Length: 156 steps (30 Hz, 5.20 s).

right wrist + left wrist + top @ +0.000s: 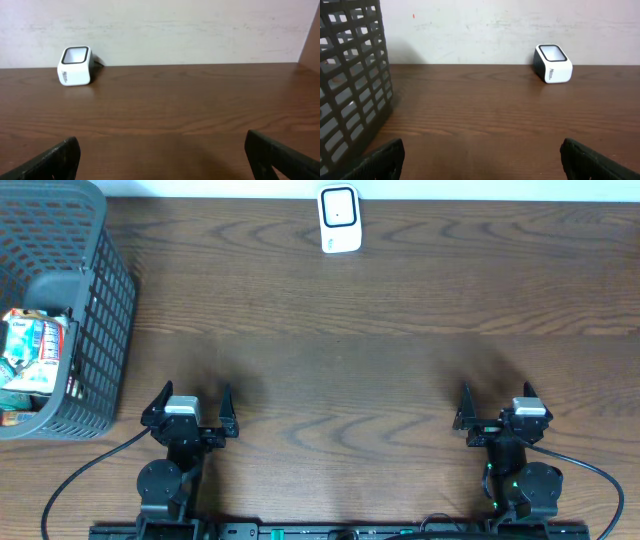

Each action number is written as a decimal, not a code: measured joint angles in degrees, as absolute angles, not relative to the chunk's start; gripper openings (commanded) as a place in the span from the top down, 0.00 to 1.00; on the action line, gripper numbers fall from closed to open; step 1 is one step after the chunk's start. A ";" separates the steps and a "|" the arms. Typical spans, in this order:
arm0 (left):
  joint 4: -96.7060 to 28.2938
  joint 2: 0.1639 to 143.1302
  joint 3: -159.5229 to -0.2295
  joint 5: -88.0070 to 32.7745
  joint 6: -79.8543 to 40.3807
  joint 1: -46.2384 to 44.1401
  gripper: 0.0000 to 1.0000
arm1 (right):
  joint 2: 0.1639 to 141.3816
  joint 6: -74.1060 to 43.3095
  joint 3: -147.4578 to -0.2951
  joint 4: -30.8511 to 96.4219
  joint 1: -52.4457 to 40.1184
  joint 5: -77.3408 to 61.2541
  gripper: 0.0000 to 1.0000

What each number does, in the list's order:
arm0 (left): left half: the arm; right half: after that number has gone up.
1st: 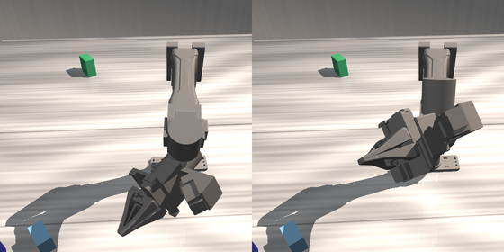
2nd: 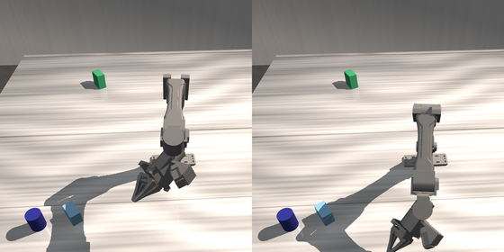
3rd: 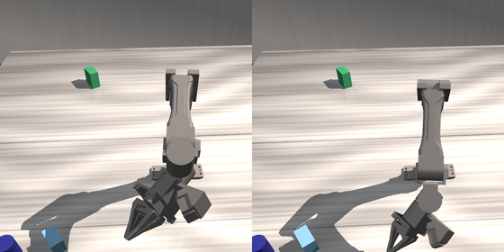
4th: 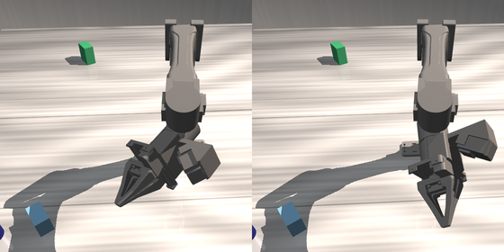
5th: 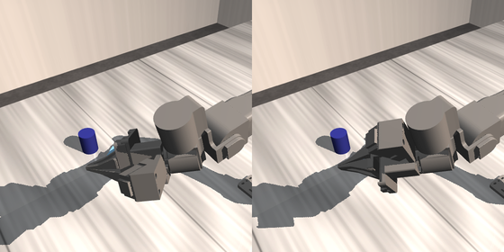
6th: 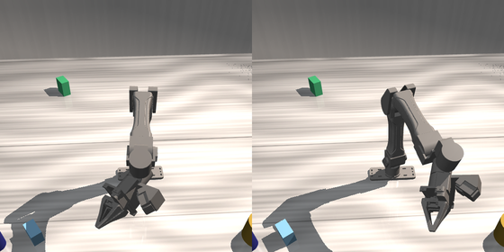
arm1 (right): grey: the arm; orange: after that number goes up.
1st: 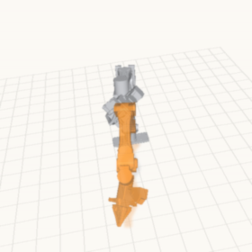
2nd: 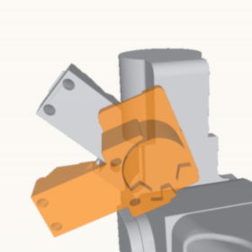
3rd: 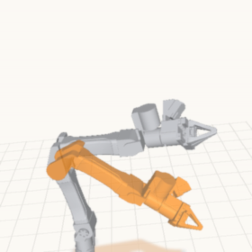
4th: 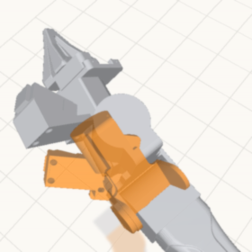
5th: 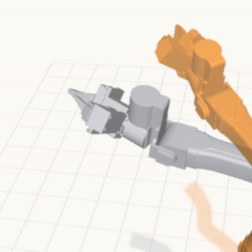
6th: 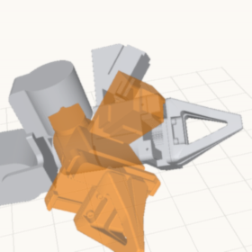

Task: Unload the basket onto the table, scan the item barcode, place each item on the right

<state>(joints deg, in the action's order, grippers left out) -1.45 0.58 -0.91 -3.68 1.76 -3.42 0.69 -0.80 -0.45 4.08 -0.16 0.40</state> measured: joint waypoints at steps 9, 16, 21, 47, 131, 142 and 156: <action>-1.43 0.58 -0.91 -3.68 1.76 -3.42 0.03 | 0.69 -0.80 -0.45 4.08 -0.16 0.40 0.01; -1.45 0.58 -0.91 -3.68 1.76 -3.42 0.02 | 0.69 -0.80 -0.45 4.08 -0.16 0.38 0.01; -1.45 0.58 -0.91 -3.68 1.76 -3.42 0.02 | 0.69 -0.80 -0.45 4.08 -0.16 0.40 0.01; -1.45 0.58 -0.91 -3.68 1.76 -3.42 0.02 | 0.69 -0.80 -0.45 4.08 -0.16 0.40 0.01; -61.06 96.12 -119.66 13.39 -4.54 30.30 0.02 | 0.69 -0.80 -0.40 4.03 -0.16 0.40 0.01; -59.99 103.02 -107.00 13.78 -4.47 37.41 0.02 | 0.69 -0.80 -0.40 4.03 -0.16 0.40 0.01; -47.16 104.14 -84.42 7.18 1.98 37.32 0.02 | 0.69 -0.80 -0.40 4.03 -0.16 0.40 0.01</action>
